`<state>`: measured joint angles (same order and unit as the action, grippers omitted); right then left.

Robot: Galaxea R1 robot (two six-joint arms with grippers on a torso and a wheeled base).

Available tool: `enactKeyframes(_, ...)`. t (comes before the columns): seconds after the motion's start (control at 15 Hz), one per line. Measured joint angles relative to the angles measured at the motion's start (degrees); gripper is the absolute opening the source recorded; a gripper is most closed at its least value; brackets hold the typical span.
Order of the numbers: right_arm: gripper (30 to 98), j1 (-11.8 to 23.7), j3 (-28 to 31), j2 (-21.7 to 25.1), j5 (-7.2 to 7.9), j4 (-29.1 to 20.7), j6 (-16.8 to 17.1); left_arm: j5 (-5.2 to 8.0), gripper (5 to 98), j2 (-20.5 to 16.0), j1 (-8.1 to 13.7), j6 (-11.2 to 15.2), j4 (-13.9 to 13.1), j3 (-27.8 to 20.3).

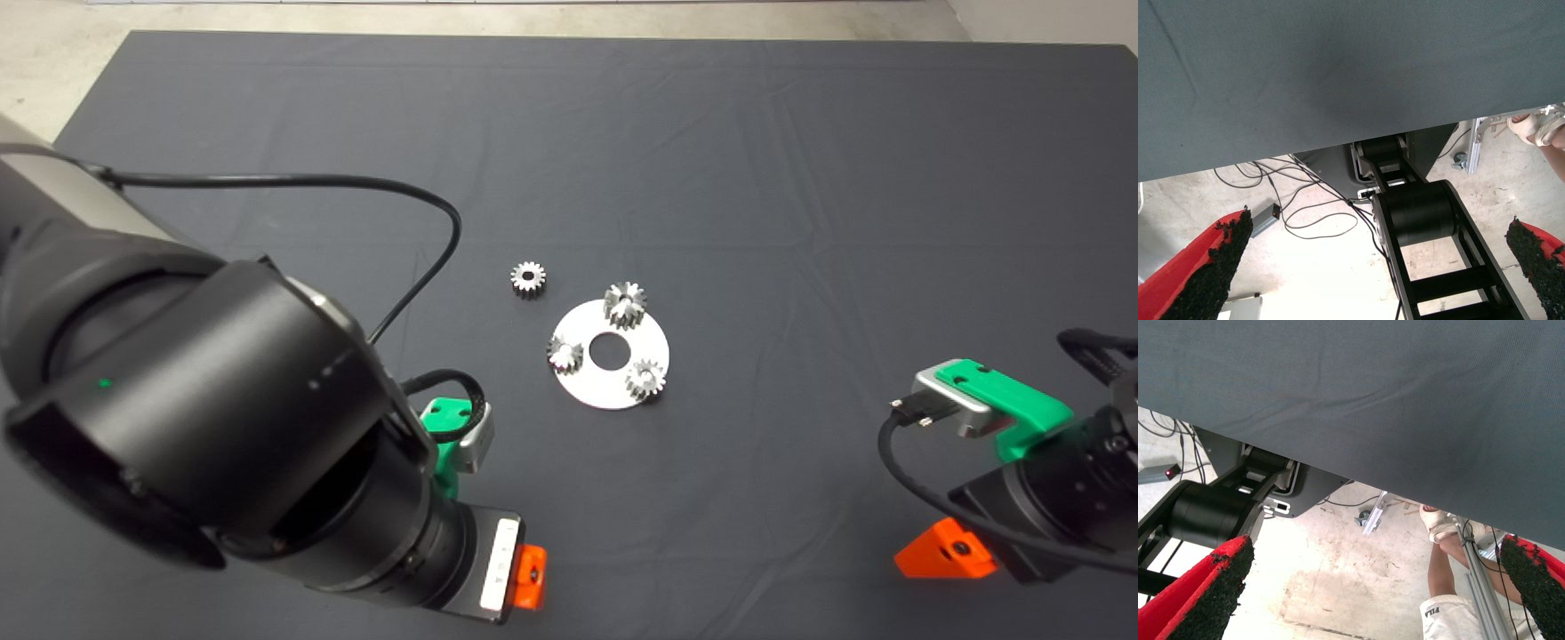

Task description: Remove an incorrectly installed larger gear and replace it with the correct smaller gear

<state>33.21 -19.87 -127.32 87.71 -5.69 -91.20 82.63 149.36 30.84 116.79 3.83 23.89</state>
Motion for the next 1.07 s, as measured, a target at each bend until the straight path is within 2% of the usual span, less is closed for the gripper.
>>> enactKeyframes(0.47, 97.7, 0.00, -0.07, -0.02, 0.00, 0.00, 0.10, 0.00, 98.2, 0.01, 0.00, 0.00, 0.00, -0.05)
enactKeyframes(0.6, 97.7, -0.02, -2.26, -0.24, -0.04, -0.30, 1.69, -0.02, 98.2, 0.01, 0.00, 0.00, 0.00, -0.05)
enactKeyframes(0.67, 97.7, -0.02, -4.92, -0.33, -0.04, -0.32, 3.39, 0.00, 98.2, 0.01, 0.00, 0.00, 0.00, -0.05)
enactKeyframes(0.87, 97.7, -0.09, -15.63, -2.07, 0.00, -0.30, 12.07, 0.06, 98.2, 0.01, 0.00, 0.00, 0.02, -0.05)
enactKeyframes(1.07, 97.7, -1.39, -28.54, -8.57, 0.40, -0.23, 20.11, 0.09, 98.2, 0.04, 0.00, 0.00, 0.01, -0.06)
